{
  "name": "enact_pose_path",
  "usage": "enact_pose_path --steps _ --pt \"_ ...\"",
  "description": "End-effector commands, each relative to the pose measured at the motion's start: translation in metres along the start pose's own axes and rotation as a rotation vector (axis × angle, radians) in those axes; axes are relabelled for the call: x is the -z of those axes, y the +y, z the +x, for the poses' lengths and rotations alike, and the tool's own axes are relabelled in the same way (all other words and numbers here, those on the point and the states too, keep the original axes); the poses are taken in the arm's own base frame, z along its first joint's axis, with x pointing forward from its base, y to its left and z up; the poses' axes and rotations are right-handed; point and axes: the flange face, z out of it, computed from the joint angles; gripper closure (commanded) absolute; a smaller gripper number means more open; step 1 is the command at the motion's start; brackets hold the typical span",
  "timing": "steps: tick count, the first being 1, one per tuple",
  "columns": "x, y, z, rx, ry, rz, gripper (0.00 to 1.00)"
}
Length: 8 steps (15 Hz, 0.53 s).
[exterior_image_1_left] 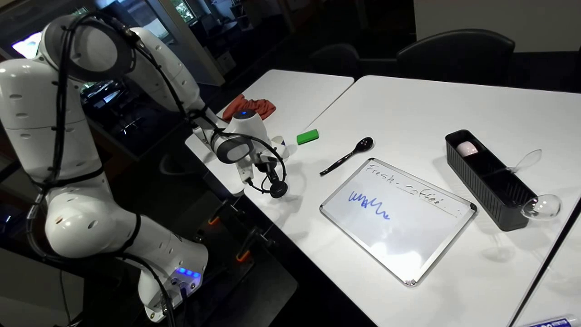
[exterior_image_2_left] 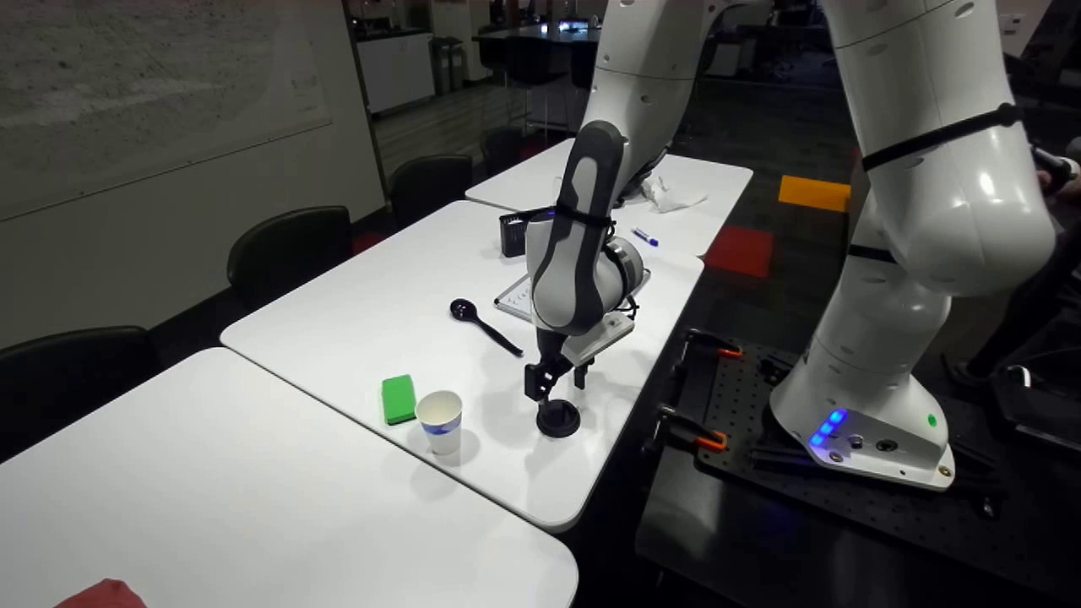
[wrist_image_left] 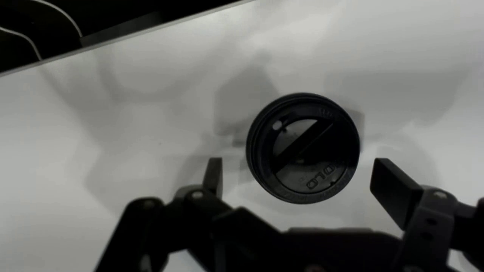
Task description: Put the black lid on top of the white coffee cup on the left side of the table
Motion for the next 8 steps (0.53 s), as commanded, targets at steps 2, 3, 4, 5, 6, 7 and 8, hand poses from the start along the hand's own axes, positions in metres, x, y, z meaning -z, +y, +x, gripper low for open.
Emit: enact_pose_path --steps 2,3,4,5,6,7,8 --pt "-0.012 -0.010 0.007 -0.014 0.015 -0.011 0.00" --pt "-0.014 -0.011 0.007 -0.013 0.013 -0.012 0.00" --pt "-0.016 -0.012 0.007 -0.011 0.012 -0.013 0.00" --pt "-0.017 -0.013 0.008 -0.009 0.011 -0.015 0.00" --pt "-0.018 -0.014 0.008 -0.008 0.011 -0.017 0.00" --pt "-0.020 -0.014 0.008 -0.007 0.010 -0.019 0.00" --pt "-0.021 -0.014 0.009 -0.006 0.009 -0.021 0.00"
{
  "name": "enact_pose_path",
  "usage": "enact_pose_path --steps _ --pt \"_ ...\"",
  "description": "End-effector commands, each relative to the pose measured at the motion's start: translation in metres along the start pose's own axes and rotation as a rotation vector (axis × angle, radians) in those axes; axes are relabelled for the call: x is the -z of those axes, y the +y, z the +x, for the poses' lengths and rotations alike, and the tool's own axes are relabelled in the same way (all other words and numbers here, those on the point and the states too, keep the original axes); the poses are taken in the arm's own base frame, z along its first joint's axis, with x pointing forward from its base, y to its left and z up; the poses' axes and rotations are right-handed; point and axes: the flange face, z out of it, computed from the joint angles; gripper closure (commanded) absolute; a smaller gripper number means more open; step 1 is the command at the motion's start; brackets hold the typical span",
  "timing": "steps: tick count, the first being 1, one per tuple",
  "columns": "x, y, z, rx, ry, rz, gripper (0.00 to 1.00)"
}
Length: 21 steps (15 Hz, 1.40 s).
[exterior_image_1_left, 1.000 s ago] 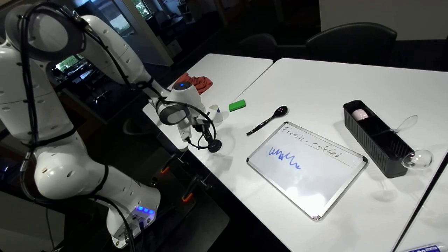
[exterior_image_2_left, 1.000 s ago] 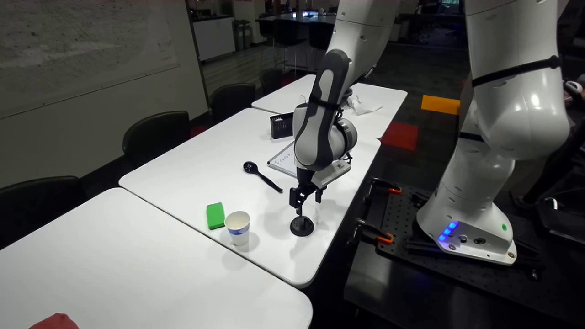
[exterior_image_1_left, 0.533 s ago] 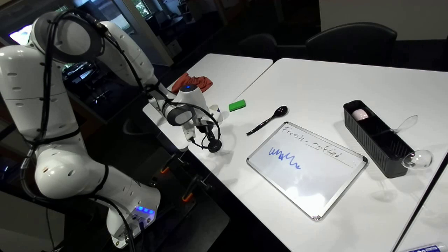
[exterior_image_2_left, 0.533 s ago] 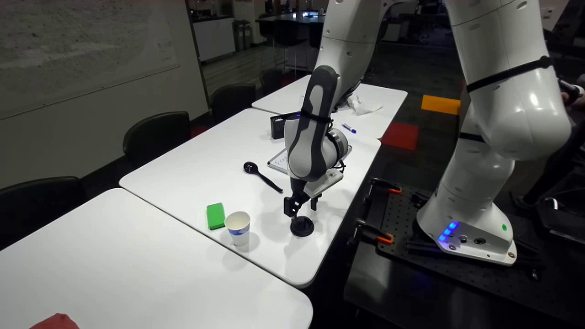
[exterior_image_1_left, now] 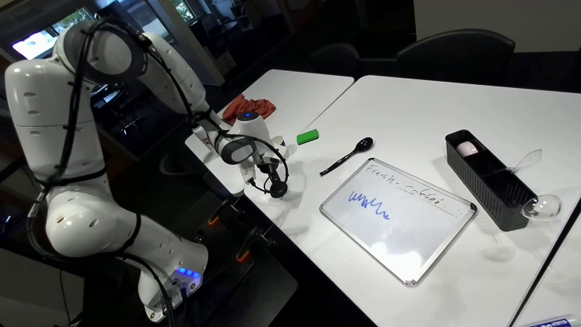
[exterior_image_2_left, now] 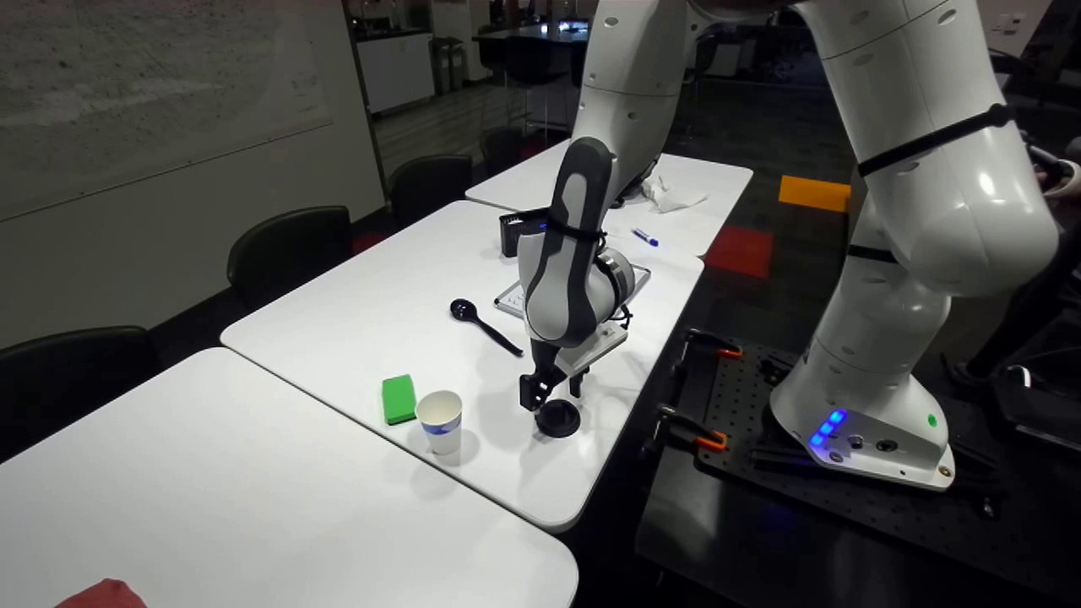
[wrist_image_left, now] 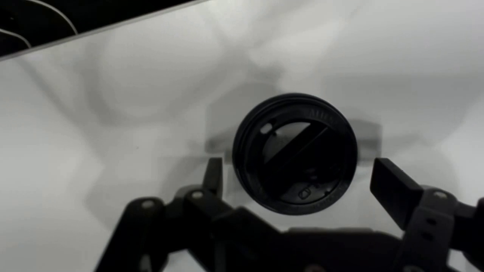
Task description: Put the black lid on top of the white coffee cup on the left side of the table
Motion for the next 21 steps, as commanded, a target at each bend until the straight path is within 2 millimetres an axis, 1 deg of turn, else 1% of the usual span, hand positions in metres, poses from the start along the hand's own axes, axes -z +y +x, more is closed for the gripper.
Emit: enact_pose_path --steps 1,2,3,4,5,7,8,9,10,11,14,16,21 --pt "-0.004 -0.005 0.003 -0.012 0.021 -0.017 0.00" --pt "-0.005 -0.005 0.003 -0.012 0.020 -0.021 0.00" --pt "-0.006 -0.004 0.004 -0.012 0.020 -0.023 0.04" --pt "-0.007 -0.004 0.004 -0.011 0.019 -0.025 0.11" --pt "-0.007 -0.005 0.004 -0.012 0.019 -0.027 0.14" --pt "-0.008 -0.005 0.005 -0.016 0.017 -0.030 0.24" --pt "-0.009 -0.005 0.005 -0.018 0.018 -0.032 0.25" --pt "-0.009 -0.005 0.005 -0.016 0.018 -0.033 0.23" --pt "-0.007 -0.005 0.005 -0.015 0.021 -0.031 0.27" --pt "-0.003 -0.006 0.004 -0.014 0.025 -0.027 0.24" --pt "0.015 -0.007 0.004 -0.011 0.044 -0.008 0.25" --pt "0.035 -0.008 0.004 -0.004 0.064 0.006 0.24" --pt "0.097 -0.015 0.009 0.026 0.124 0.038 0.26"
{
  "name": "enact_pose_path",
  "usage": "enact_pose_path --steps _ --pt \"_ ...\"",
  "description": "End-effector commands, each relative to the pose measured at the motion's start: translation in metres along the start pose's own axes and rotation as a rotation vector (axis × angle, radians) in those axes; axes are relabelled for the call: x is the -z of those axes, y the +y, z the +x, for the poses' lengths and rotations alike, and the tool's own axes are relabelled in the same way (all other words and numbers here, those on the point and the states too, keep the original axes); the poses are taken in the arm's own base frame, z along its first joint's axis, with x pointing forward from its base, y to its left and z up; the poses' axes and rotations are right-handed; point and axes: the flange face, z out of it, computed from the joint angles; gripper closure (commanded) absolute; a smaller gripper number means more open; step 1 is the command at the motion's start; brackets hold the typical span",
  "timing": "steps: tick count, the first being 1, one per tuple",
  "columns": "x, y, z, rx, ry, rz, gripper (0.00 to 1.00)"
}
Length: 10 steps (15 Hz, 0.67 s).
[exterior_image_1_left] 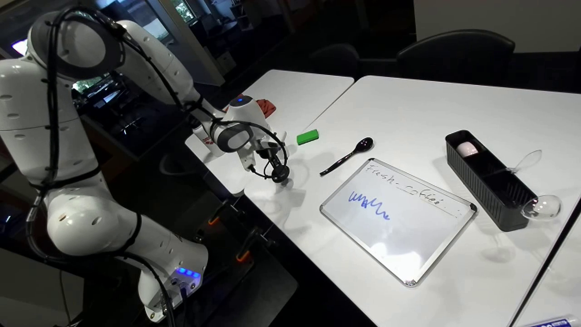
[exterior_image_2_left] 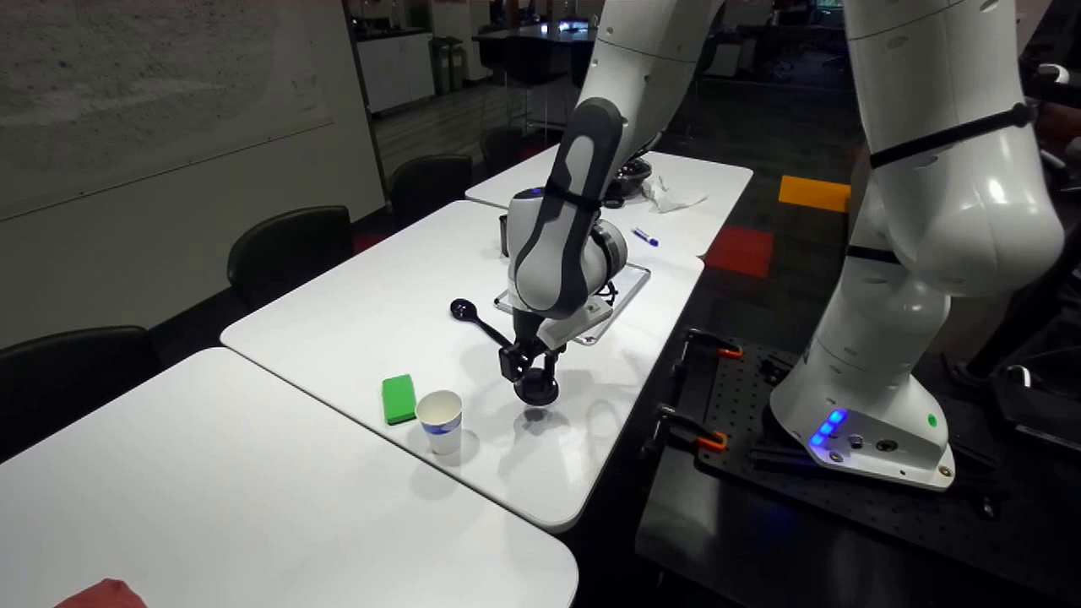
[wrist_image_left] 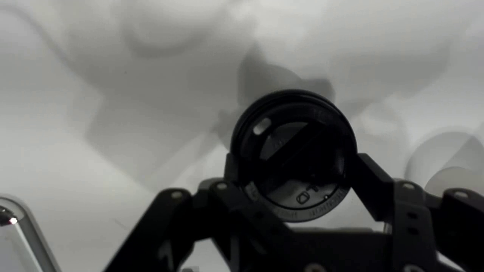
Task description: Put the black lid on top of the white coffee cup on the left side of the table
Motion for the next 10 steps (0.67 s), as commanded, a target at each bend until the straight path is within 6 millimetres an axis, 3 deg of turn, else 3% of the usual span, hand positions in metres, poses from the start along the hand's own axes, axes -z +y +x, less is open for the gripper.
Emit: enact_pose_path --steps 1,7,10 --pt "0.055 -0.004 -0.002 0.023 0.015 0.020 0.27" --pt "0.119 -0.037 0.020 0.061 -0.048 0.079 0.21" --pt "0.129 -0.057 0.037 0.059 -0.062 0.080 0.23"
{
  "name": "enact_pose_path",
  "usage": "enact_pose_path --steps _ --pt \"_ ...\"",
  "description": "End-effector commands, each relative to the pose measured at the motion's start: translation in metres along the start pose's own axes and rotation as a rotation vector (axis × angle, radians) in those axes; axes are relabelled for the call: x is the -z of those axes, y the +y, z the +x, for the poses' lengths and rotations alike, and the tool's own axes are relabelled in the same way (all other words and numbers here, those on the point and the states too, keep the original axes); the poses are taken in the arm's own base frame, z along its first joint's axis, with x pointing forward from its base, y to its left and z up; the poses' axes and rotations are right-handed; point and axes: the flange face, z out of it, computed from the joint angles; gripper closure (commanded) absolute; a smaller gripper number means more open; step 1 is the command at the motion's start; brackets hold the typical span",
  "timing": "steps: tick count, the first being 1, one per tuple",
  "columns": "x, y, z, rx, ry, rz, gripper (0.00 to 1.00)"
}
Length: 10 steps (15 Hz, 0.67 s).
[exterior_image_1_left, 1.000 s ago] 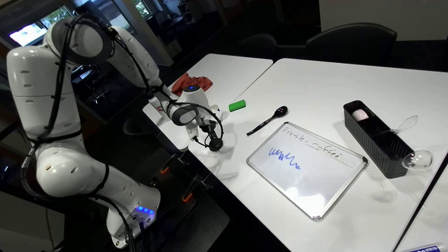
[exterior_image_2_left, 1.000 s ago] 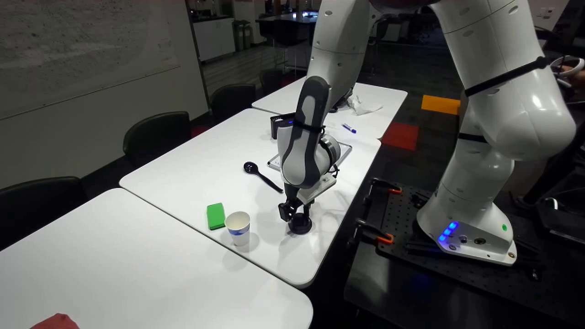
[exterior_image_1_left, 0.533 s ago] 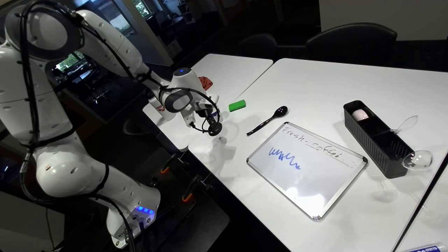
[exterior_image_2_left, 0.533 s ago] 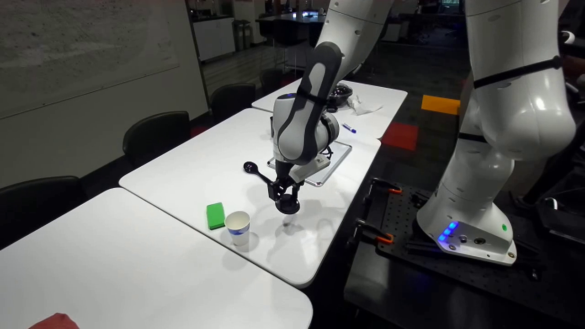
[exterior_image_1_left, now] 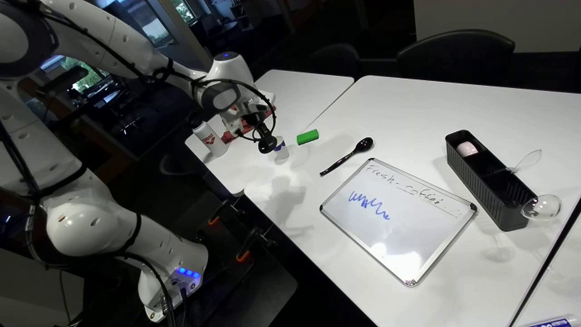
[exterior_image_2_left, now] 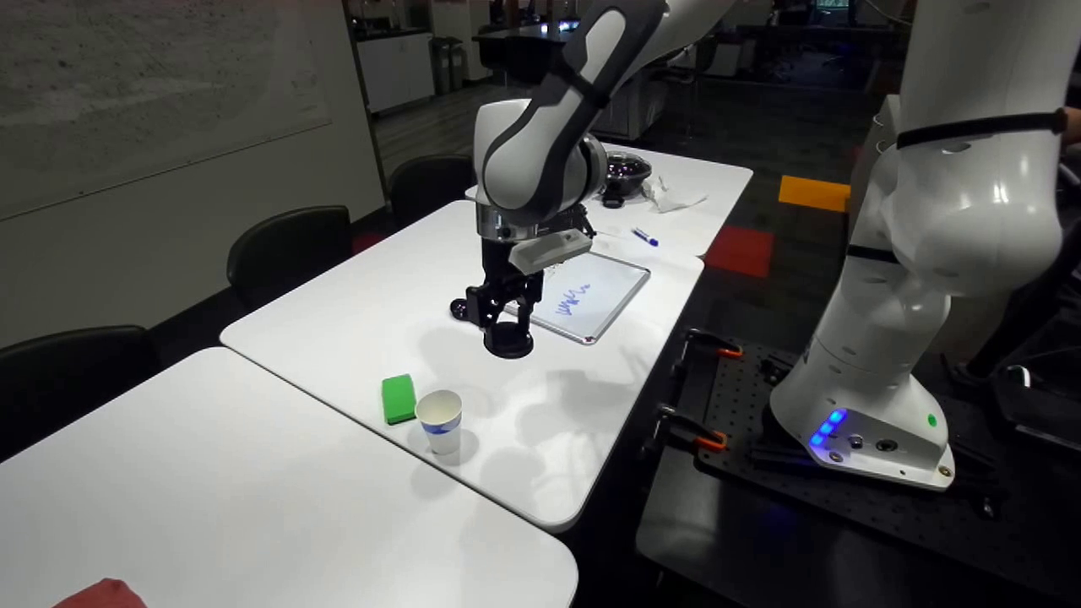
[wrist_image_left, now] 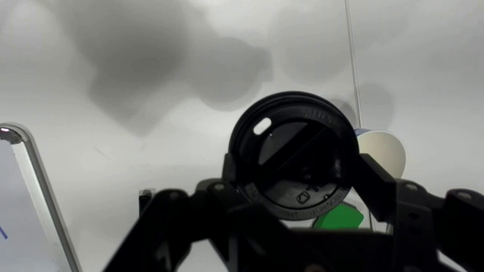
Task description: Put the black lid on top of the white coffee cup on the left side of the table
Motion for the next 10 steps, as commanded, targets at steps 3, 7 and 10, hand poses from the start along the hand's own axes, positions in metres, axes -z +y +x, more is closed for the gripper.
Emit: enact_pose_path --steps 3,7,10 --pt "0.007 -0.039 0.029 0.007 -0.023 0.019 0.27" --pt "-0.009 -0.069 0.039 0.024 -0.031 0.024 0.25" --pt "-0.026 -0.085 0.045 0.030 -0.045 0.023 0.24"
